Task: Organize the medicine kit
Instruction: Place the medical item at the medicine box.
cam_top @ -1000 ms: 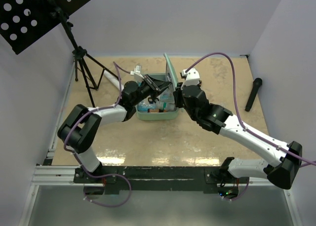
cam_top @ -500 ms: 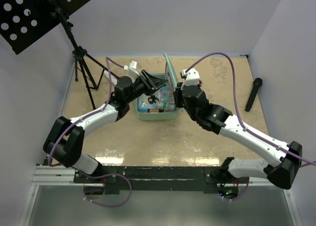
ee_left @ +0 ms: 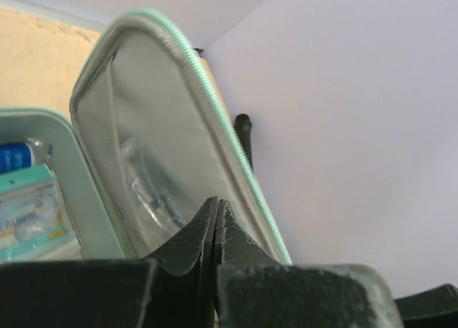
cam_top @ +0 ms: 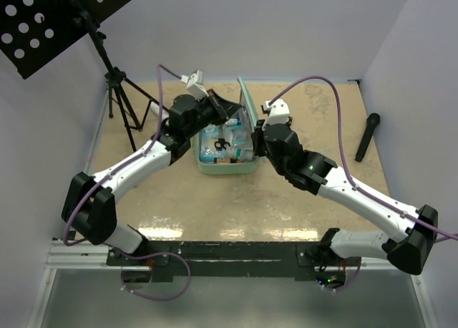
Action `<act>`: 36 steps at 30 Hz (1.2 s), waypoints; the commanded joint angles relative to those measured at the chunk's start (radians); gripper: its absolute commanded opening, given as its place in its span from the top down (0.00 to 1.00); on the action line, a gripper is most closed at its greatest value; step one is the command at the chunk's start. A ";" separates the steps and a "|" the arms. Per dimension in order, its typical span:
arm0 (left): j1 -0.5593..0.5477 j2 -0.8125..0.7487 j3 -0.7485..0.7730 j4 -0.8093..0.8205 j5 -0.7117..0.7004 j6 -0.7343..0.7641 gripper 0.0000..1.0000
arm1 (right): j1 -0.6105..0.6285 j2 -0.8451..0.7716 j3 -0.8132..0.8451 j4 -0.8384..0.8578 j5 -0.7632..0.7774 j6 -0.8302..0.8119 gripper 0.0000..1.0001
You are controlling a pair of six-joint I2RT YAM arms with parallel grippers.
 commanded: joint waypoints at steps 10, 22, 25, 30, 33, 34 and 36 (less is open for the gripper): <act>-0.097 0.163 0.238 -0.268 -0.221 0.214 1.00 | 0.000 0.008 0.006 -0.098 -0.016 0.026 1.00; -0.117 0.273 0.330 -0.316 -0.243 0.229 1.00 | 0.000 0.011 0.003 -0.092 -0.027 0.020 1.00; -0.122 0.304 0.360 -0.316 -0.226 0.222 1.00 | 0.000 0.013 -0.001 -0.091 -0.030 0.023 1.00; -0.131 0.328 0.395 -0.316 -0.197 0.232 1.00 | 0.000 0.016 -0.009 -0.086 -0.027 0.022 1.00; -0.132 0.304 0.389 -0.316 -0.195 0.245 1.00 | 0.000 0.022 -0.004 -0.086 -0.025 0.019 1.00; -0.131 0.281 0.377 -0.316 -0.204 0.251 0.98 | 0.000 0.025 -0.001 -0.085 -0.025 0.019 1.00; -0.132 0.224 0.338 -0.316 -0.227 0.260 0.91 | 0.000 0.025 0.003 -0.086 -0.024 0.019 1.00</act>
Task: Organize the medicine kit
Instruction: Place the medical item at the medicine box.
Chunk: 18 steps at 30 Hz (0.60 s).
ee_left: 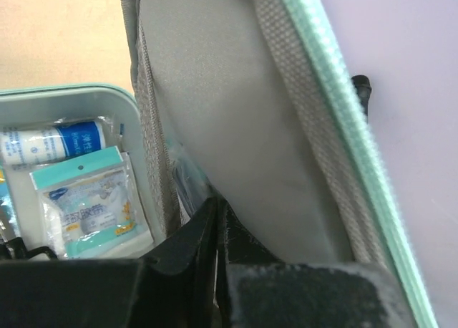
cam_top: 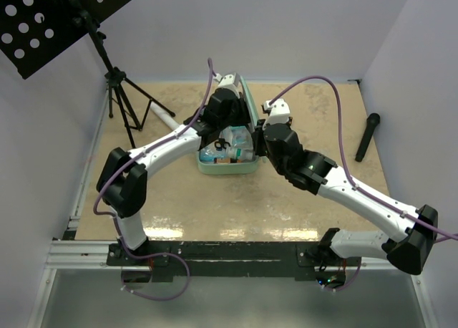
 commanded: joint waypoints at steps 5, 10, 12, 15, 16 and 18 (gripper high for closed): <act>0.004 -0.236 -0.063 -0.042 -0.036 0.067 0.69 | 0.003 0.029 0.009 -0.084 -0.026 0.016 1.00; 0.038 -0.371 -0.113 -0.084 -0.040 0.073 0.58 | 0.004 0.039 0.023 -0.082 -0.026 0.019 1.00; 0.055 -0.434 -0.138 -0.124 -0.056 0.075 0.56 | 0.004 0.049 0.036 -0.084 -0.025 0.020 1.00; 0.119 -0.596 -0.248 -0.137 -0.071 0.070 0.55 | 0.004 0.073 0.074 -0.076 -0.034 0.017 1.00; 0.145 -0.651 -0.292 -0.128 -0.062 0.064 0.55 | 0.004 0.087 0.091 -0.070 -0.041 0.019 1.00; 0.164 -0.733 -0.360 -0.123 -0.071 0.065 0.54 | 0.004 0.121 0.129 -0.068 -0.043 0.017 1.00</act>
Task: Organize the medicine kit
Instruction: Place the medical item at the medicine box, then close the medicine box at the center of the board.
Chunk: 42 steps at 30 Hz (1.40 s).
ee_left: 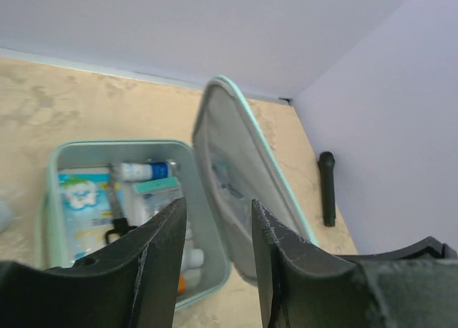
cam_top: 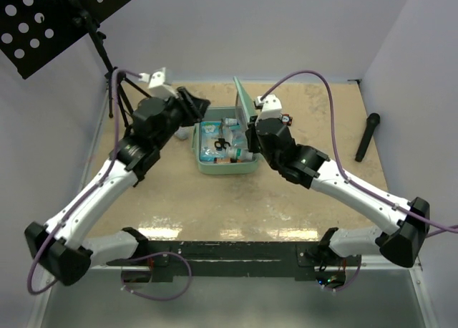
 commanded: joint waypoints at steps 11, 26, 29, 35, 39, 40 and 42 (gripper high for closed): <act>0.059 -0.362 -0.384 -0.106 -0.183 -0.053 0.53 | 0.023 0.305 0.264 -0.021 -0.154 0.016 1.00; 0.059 -0.465 -0.525 -0.140 -0.221 -0.136 0.53 | 0.038 0.515 0.398 0.011 -0.187 0.065 1.00; 0.060 -0.472 -0.545 -0.140 -0.215 -0.151 0.53 | 0.054 0.554 0.430 0.011 -0.199 0.072 1.00; 0.059 -0.474 -0.554 -0.140 -0.206 -0.154 0.53 | 0.066 0.606 0.449 -0.009 -0.216 0.076 0.96; 0.059 -0.478 -0.556 -0.138 -0.213 -0.148 0.53 | 0.067 0.604 0.436 -0.004 -0.236 0.073 0.80; 0.059 -0.477 -0.554 -0.137 -0.213 -0.146 0.53 | 0.067 0.601 0.436 -0.004 -0.239 0.073 0.76; 0.059 -0.472 -0.554 -0.133 -0.212 -0.146 0.53 | 0.067 0.592 0.430 -0.004 -0.245 0.072 0.66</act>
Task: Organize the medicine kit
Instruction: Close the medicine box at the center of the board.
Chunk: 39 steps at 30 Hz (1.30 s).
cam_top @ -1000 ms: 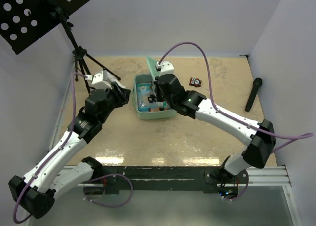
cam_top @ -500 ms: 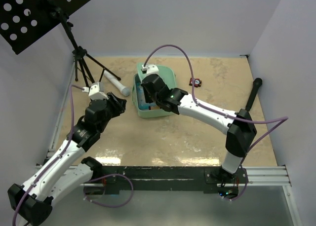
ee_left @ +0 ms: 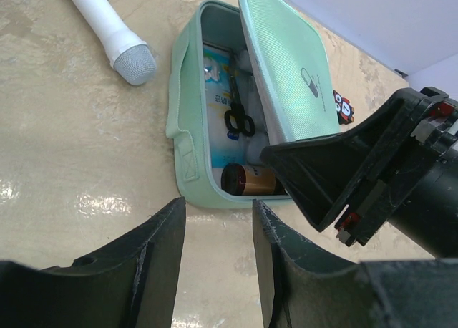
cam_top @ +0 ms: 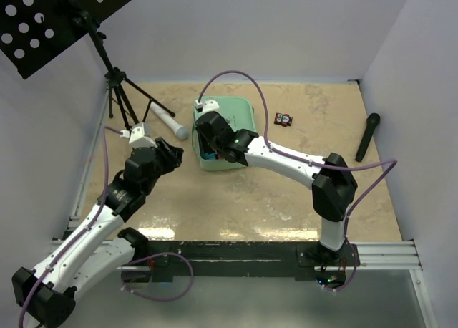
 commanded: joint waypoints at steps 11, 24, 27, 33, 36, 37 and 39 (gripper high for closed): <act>0.003 0.071 0.004 0.091 0.010 -0.004 0.53 | 0.004 -0.145 -0.006 0.029 -0.082 0.047 0.43; 0.017 0.446 0.137 0.335 0.028 0.054 0.55 | -0.159 -0.302 -0.325 0.129 0.041 0.067 0.68; 0.037 0.529 0.198 0.358 0.042 0.065 0.51 | -0.225 -0.334 -0.371 0.170 0.015 0.073 0.54; 0.074 0.672 0.289 0.369 0.089 0.093 0.27 | -0.322 -0.337 -0.414 0.198 -0.084 0.093 0.49; 0.080 0.732 0.323 0.354 0.109 0.122 0.29 | -0.335 -0.364 -0.445 0.203 -0.078 0.104 0.50; 0.081 0.749 0.333 0.345 0.121 0.134 0.31 | -0.342 -0.378 -0.456 0.201 -0.066 0.106 0.51; 0.081 0.789 0.358 0.314 0.120 0.133 0.33 | -0.356 -0.406 -0.486 0.200 -0.045 0.116 0.51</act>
